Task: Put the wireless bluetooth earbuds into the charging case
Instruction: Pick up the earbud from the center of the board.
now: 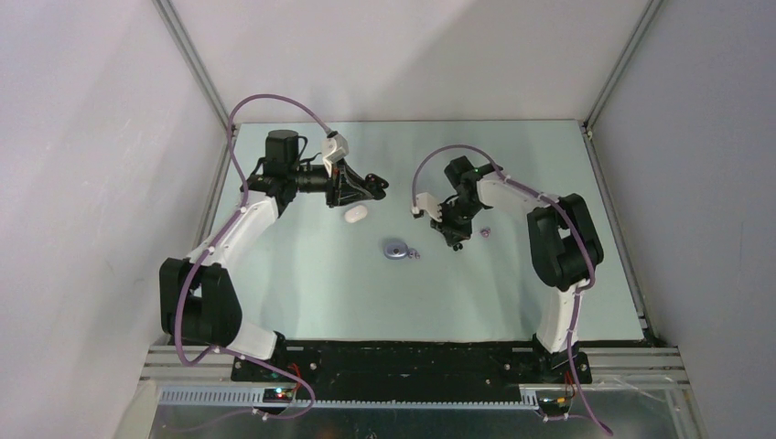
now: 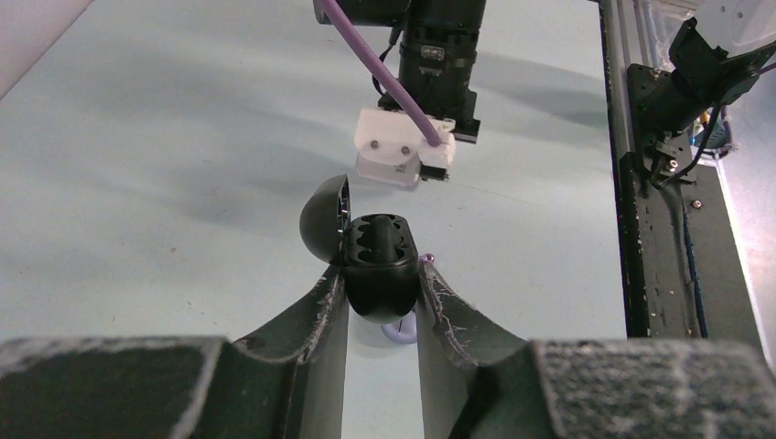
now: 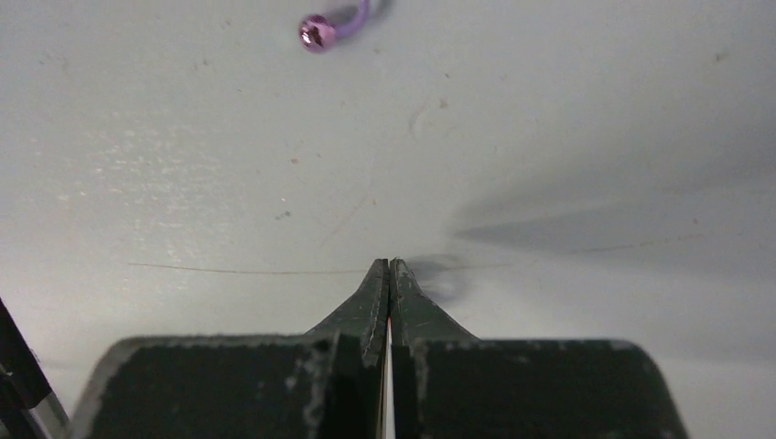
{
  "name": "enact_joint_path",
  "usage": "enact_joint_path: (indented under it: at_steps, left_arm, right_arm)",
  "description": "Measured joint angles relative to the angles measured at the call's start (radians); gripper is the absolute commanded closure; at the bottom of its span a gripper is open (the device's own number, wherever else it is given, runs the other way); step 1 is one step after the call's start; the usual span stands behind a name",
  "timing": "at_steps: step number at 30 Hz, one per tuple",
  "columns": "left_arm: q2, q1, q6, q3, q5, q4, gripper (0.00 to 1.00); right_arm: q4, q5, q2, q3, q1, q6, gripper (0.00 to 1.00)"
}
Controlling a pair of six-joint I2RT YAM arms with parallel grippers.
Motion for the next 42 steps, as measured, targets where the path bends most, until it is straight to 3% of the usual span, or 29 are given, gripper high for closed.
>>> enact_joint_path:
  at_steps: [3, 13, 20, 42]
  left_arm:
    - [0.000, 0.000, 0.000, 0.000, 0.000, 0.002, 1.00]
    - [0.000, 0.000, -0.008, 0.000, -0.002, 0.017, 1.00]
    - [0.000, 0.000, -0.008, 0.000, -0.009, 0.016, 1.00]
    - [0.000, 0.000, -0.007, 0.000, -0.018, 0.003, 1.00]
  right_arm:
    - [0.002, 0.007, -0.011, -0.001, 0.023, 0.015, 1.00]
    - [0.019, 0.026, -0.029, -0.002, -0.009, 0.030, 0.83]
    - [0.044, 0.048, -0.029, -0.003, -0.048, -0.013, 0.77]
    - [0.065, 0.063, 0.032, -0.003, -0.039, -0.057, 0.75]
